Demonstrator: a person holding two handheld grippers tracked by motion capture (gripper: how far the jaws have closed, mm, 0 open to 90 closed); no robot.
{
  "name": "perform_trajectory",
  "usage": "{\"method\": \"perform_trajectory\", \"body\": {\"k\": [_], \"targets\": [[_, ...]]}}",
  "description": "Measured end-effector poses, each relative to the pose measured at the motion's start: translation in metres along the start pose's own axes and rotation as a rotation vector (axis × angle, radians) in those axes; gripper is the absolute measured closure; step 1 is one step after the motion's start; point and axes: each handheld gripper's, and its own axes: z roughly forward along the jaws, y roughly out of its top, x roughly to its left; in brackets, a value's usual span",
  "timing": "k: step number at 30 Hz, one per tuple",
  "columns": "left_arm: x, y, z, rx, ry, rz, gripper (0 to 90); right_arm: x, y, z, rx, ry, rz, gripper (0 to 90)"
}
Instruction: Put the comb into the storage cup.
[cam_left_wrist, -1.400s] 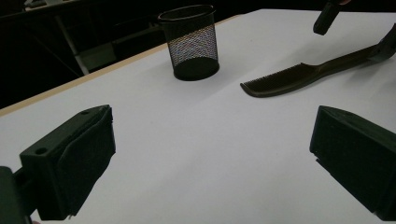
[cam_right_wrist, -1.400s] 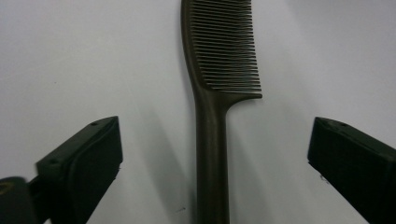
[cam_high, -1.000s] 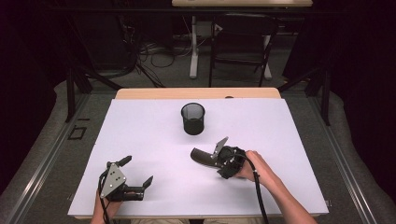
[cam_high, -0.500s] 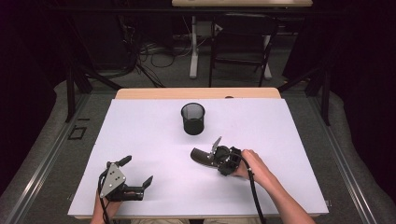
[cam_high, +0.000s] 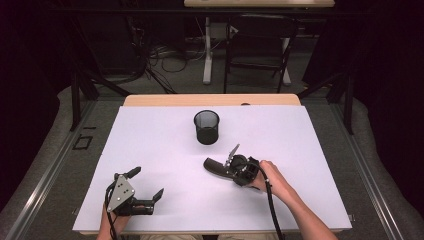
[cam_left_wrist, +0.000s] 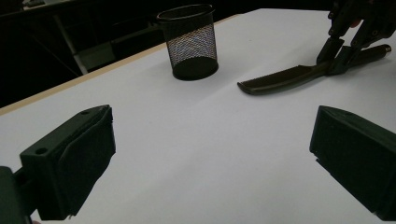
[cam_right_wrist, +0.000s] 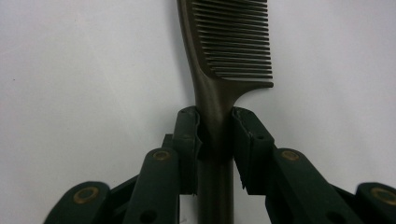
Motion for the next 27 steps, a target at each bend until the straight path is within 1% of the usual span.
{"method": "perform_trajectory", "body": {"k": [3, 5, 9, 11, 15, 16, 22, 24, 25, 27], "targets": [[0.0, 0.0, 0.0, 0.001, 0.0, 0.0, 0.3, -0.002, -0.001, -0.001, -0.006, -0.008, 0.002, 72.5], [0.0, 0.0, 0.0, 0.0, 0.001, 0.0, 0.4, -0.002, -0.002, -0.002, -0.008, -0.005, 0.014, 72.5], [0.0, 0.0, 0.0, -0.001, 0.002, 0.0, 0.4, -0.001, -0.003, -0.008, -0.036, -0.01, 0.015, 72.6], [0.0, 0.0, 0.0, -0.001, 0.002, 0.002, 0.4, 0.0, -0.004, -0.009, -0.057, -0.005, 0.015, 72.7], [0.0, 0.0, 0.0, -0.002, 0.004, 0.001, 0.5, 0.0, -0.005, -0.012, -0.07, -0.005, 0.02, 72.8], [0.0, 0.0, -0.001, -0.002, 0.003, 0.001, 0.5, -0.001, -0.005, -0.013, -0.084, -0.002, 0.018, 72.9], [0.0, 0.0, -0.001, 0.0, 0.005, 0.003, 0.5, -0.006, -0.01, -0.018, -0.129, 0.015, 0.042, 72.8], [0.0, 0.0, -0.001, -0.001, 0.004, 0.003, 0.5, -0.007, -0.013, -0.02, -0.145, 0.02, 0.057, 72.8], [0.0, 0.0, -0.001, -0.002, 0.004, 0.001, 0.5, -0.008, -0.014, -0.022, -0.162, 0.027, 0.069, 72.8], [0.0, 0.0, -0.001, -0.002, 0.006, 0.002, 0.6, -0.009, -0.016, -0.024, -0.176, 0.029, 0.075, 72.8]]}}
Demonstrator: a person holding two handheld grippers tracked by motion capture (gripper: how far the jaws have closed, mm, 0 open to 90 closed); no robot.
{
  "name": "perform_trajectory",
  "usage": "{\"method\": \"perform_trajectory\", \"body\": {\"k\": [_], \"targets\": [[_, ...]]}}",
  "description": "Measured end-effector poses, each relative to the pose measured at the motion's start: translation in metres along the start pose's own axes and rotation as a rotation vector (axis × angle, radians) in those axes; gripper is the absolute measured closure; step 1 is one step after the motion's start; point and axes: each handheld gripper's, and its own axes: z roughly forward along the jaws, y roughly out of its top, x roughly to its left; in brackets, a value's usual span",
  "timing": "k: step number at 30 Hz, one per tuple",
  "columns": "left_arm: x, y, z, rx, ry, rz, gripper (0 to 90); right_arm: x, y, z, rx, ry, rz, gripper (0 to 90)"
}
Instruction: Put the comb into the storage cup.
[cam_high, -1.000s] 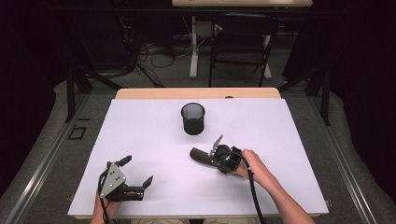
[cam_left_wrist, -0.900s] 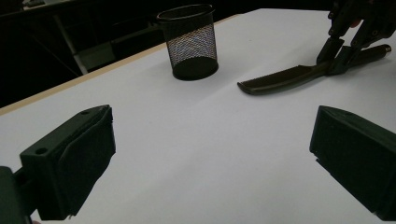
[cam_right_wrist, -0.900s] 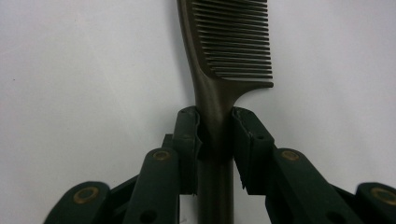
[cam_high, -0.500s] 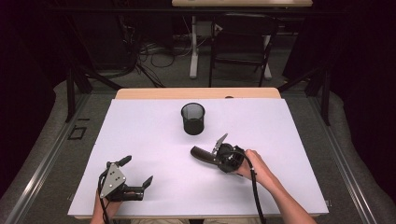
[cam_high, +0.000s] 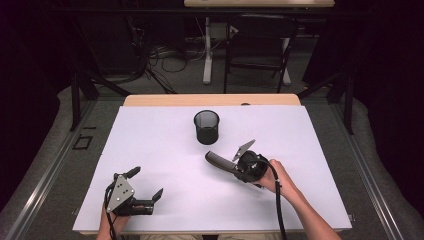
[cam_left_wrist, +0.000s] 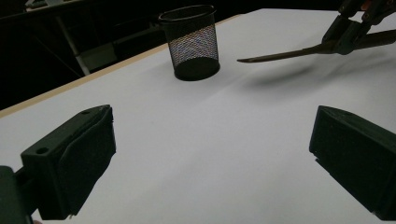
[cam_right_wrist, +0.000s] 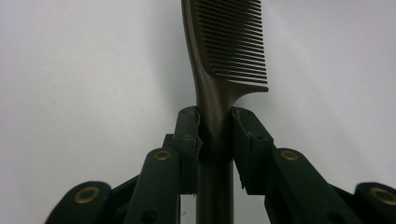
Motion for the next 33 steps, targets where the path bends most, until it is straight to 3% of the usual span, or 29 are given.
{"method": "perform_trajectory", "body": {"k": [19, 33], "targets": [[0.0, 0.0, 0.0, 0.0, 0.001, -0.001, 0.7, -0.008, -0.011, -0.018, -0.147, 0.006, 0.059, 72.8], [0.001, 0.0, 0.0, 0.0, 0.001, -0.001, 0.7, -0.01, -0.013, -0.022, -0.214, -0.014, 0.081, 72.8]]}}
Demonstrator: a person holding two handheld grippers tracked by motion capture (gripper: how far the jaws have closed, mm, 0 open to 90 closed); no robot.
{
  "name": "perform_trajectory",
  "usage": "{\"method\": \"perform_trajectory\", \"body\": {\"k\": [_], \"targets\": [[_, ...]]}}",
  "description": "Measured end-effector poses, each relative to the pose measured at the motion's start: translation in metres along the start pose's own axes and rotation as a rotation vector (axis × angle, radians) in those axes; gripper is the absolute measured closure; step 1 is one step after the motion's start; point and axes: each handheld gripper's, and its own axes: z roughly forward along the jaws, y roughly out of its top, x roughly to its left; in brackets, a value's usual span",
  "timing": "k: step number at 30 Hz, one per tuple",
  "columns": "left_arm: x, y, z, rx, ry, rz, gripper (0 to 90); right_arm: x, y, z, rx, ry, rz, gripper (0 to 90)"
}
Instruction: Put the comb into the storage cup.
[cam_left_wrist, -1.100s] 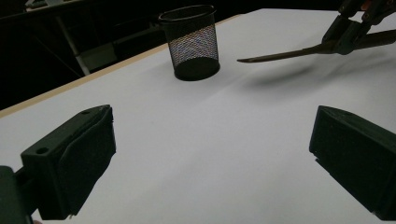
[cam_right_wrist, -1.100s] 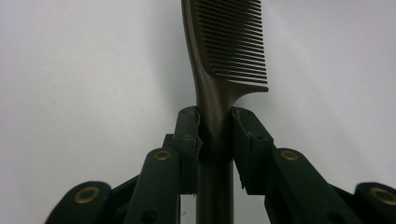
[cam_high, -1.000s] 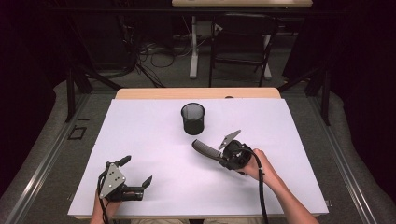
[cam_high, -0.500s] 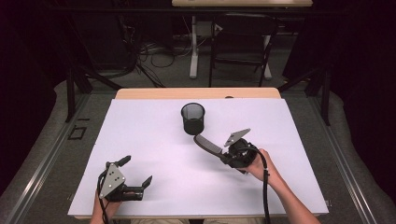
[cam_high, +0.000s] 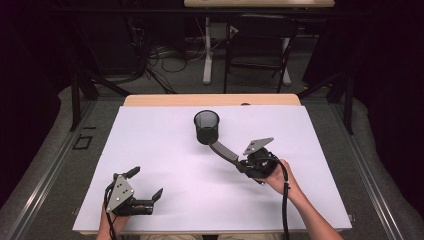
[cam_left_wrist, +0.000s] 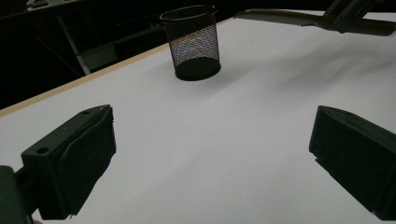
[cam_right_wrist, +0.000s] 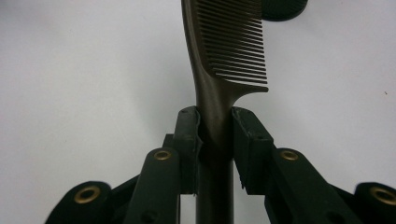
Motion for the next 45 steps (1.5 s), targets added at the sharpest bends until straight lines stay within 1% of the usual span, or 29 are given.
{"method": "perform_trajectory", "body": {"k": [1, 5, 9, 13, 15, 16, 21, 23, 27, 32, 39, 45], "targets": [[-0.0001, 0.0, 0.0001, 0.0, 0.0, 0.0, 0.7, -0.0002, -0.0001, -0.0003, -0.012, -0.003, 0.002, 72.8], [-0.0002, -0.0001, 0.0004, 0.0, 0.0, -0.003, 0.7, -0.0015, -0.0011, -0.0003, -0.016, 0.005, 0.002, 72.9], [-0.0002, -0.0001, 0.0003, -0.001, -0.001, -0.002, 0.8, -0.0021, -0.0017, -0.0005, -0.021, 0.0, 0.01, 72.8], [-0.0001, -0.0002, 0.0004, -0.001, 0.001, -0.003, 0.8, -0.0018, -0.0016, -0.0014, -0.047, -0.002, 0.011, 72.8], [-0.0001, -0.0002, 0.0005, -0.001, -0.001, -0.003, 0.8, -0.0025, -0.0018, -0.0013, -0.048, 0.003, 0.005, 72.8], [-0.0001, -0.0002, 0.0005, 0.0, -0.001, -0.001, 0.8, -0.0031, -0.002, -0.0017, -0.053, 0.001, 0.009, 72.8], [-0.0002, -0.0001, 0.0005, 0.0, 0.001, -0.001, 0.8, -0.0045, -0.0025, -0.0032, -0.092, -0.007, 0.02, 72.8], [-0.0002, -0.0001, 0.0005, 0.001, 0.001, 0.0, 0.8, -0.0045, -0.0023, -0.0035, -0.106, -0.009, 0.016, 72.8], [-0.0004, 0.0, 0.0004, 0.002, 0.002, 0.001, 0.7, -0.0039, -0.0021, -0.0036, -0.12, -0.011, 0.024, 72.8], [-0.0006, 0.0001, 0.0005, 0.003, 0.003, 0.001, 0.7, -0.0032, -0.0022, -0.0035, -0.148, -0.025, 0.03, 72.8], [-0.0006, 0.0001, 0.0002, 0.002, 0.003, 0.0, 0.7, 0.0002, -0.0004, -0.0046, -0.19, -0.036, 0.016, 72.8], [-0.0007, 0.0001, 0.0003, 0.004, 0.003, 0.001, 0.8, 0.0022, 0.0006, -0.0064, -0.227, -0.052, 0.021, 72.8]]}}
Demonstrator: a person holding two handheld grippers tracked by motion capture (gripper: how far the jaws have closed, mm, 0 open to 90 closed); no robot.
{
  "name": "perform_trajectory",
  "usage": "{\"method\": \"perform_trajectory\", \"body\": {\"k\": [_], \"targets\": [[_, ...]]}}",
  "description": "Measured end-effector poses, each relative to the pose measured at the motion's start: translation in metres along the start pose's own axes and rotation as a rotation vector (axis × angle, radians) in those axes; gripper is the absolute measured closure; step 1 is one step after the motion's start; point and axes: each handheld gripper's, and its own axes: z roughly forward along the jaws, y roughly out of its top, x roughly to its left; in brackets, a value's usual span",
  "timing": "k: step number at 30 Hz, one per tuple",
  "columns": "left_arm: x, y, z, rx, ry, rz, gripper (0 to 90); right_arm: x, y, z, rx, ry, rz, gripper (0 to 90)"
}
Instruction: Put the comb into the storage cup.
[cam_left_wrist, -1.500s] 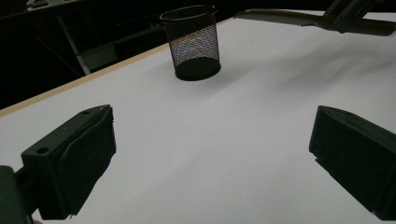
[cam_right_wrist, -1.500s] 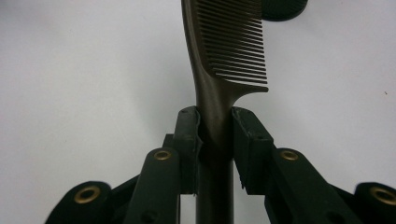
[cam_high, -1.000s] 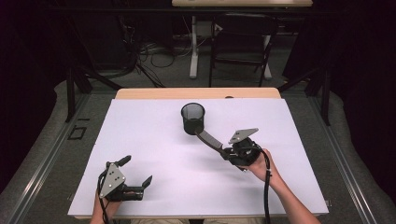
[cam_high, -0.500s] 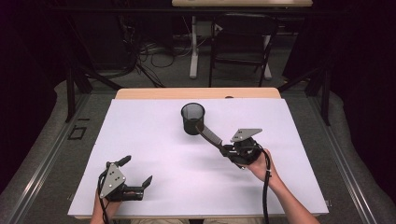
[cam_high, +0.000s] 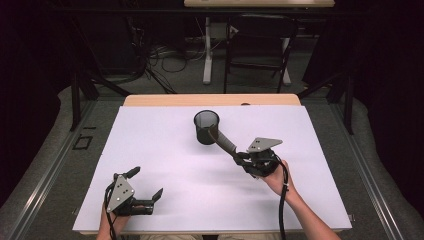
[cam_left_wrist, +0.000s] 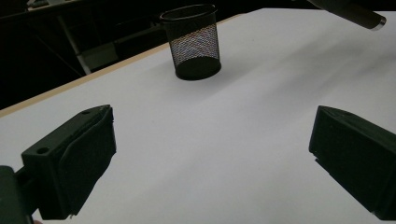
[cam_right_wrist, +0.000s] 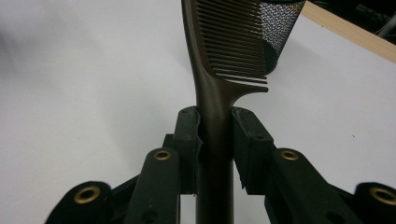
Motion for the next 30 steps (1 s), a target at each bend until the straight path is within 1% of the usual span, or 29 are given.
{"method": "perform_trajectory", "body": {"k": [4, 11, 14, 15, 19, 30], "targets": [[-0.0002, 0.0002, -0.0002, 0.0, 0.001, 0.002, 0.8, 0.0003, 0.0, 0.0001, -0.019, -0.005, 0.007, 72.8], [0.0004, 0.0003, -0.0008, -0.002, 0.002, 0.002, 0.8, 0.0002, 0.0009, -0.0014, -0.065, -0.028, 0.023, 72.8], [-0.0001, 0.0004, -0.0007, -0.002, 0.0, 0.002, 0.8, -0.0001, 0.0011, -0.0016, -0.075, -0.035, 0.03, 72.8], [-0.0001, 0.0005, -0.0007, -0.002, 0.0, 0.003, 0.8, -0.0006, 0.0011, -0.0012, -0.08, -0.031, 0.034, 72.8], [-0.0001, 0.0004, -0.0004, -0.001, -0.001, 0.002, 0.8, -0.0013, 0.0016, 0.0001, -0.087, -0.038, 0.033, 72.8], [-0.0004, 0.0004, 0.0, -0.001, -0.001, 0.002, 0.8, -0.0003, 0.0059, -0.0023, -0.14, -0.059, 0.036, 72.8]]}}
